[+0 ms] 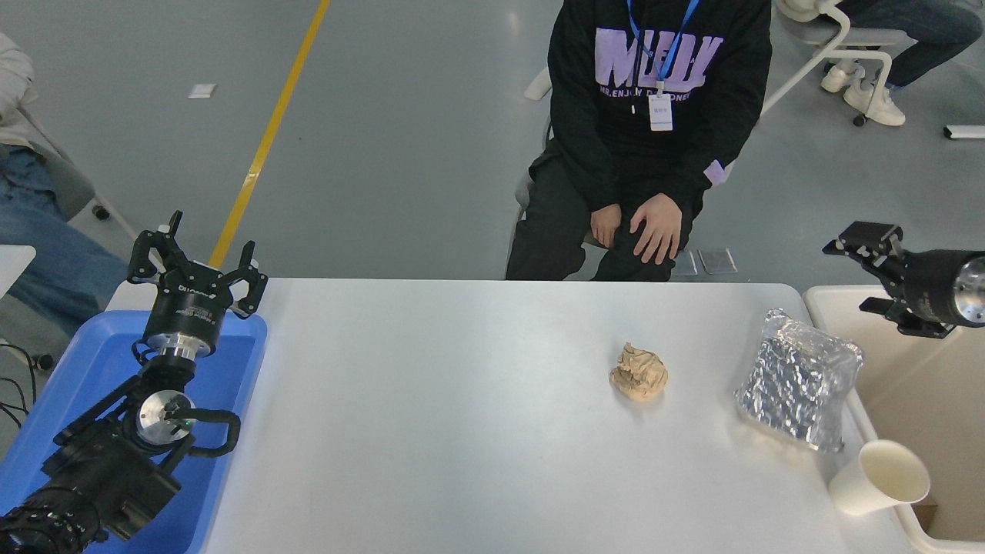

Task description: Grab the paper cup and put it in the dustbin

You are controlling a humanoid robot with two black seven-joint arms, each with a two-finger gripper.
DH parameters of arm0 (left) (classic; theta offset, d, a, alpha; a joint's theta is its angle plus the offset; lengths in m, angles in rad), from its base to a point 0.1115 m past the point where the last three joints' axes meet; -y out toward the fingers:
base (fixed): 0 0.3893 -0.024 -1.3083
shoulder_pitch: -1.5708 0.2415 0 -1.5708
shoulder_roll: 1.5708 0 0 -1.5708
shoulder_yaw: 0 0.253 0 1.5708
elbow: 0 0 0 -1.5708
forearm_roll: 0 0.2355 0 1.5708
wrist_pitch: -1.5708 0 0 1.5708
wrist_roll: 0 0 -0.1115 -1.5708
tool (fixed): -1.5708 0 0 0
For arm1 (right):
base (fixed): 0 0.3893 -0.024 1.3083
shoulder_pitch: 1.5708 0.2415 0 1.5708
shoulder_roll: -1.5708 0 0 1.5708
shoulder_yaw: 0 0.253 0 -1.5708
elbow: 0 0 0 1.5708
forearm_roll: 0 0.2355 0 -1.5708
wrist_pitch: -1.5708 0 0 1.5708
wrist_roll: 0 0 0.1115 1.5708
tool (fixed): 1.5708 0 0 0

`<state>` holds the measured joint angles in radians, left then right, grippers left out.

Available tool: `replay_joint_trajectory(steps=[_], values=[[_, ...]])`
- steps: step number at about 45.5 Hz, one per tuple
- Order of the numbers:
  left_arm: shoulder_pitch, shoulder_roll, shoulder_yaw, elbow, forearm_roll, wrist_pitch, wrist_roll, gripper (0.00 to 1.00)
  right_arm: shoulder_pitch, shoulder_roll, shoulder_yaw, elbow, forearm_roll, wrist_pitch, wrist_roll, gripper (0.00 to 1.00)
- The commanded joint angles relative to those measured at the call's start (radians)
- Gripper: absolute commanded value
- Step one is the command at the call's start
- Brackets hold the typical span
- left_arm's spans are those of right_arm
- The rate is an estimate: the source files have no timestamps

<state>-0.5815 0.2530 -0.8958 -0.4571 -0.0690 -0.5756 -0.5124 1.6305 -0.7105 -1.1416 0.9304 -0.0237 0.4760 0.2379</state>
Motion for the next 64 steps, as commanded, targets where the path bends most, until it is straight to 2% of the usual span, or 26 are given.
replay_joint_trajectory(steps=[1,4,8,21,24,30,34,44,57,64], values=[[0.0,0.0,0.0,0.0,0.0,0.0,0.0,0.99,0.235,0.091,-0.245,0.028,-0.182,0.309,-0.002,1.0],[0.0,0.0,0.0,0.0,0.0,0.0,0.0,0.99,0.299,0.111,-0.236,0.034,-0.284,0.309,-0.002,1.0],[0.0,0.0,0.0,0.0,0.0,0.0,0.0,0.99,0.396,0.131,-0.227,0.054,-0.352,0.309,-0.002,1.0],[0.0,0.0,0.0,0.0,0.0,-0.001,0.0,0.99,0.667,0.134,-0.227,0.182,-0.36,0.309,-0.022,1.0],[0.0,0.0,0.0,0.0,0.0,-0.001,0.0,0.99,0.675,0.143,-0.237,0.215,-0.364,0.309,-0.054,1.0],[0.0,0.0,0.0,0.0,0.001,-0.001,0.0,0.99,0.704,0.146,-0.236,0.297,-0.369,0.309,-0.179,1.0],[0.0,0.0,0.0,0.0,0.0,-0.001,0.0,0.99,0.721,0.143,-0.244,0.343,-0.369,0.309,-0.216,1.0],[0.0,0.0,0.0,0.0,0.001,-0.001,0.0,0.99,0.758,0.132,-0.293,0.363,-0.348,0.309,-0.221,1.0],[0.0,0.0,0.0,0.0,0.001,-0.001,0.0,0.99,0.91,0.121,-0.521,0.36,-0.119,0.309,-0.221,1.0],[0.0,0.0,0.0,0.0,0.001,-0.001,0.0,0.99,0.908,0.12,-0.553,0.36,-0.058,0.309,-0.221,1.0]])
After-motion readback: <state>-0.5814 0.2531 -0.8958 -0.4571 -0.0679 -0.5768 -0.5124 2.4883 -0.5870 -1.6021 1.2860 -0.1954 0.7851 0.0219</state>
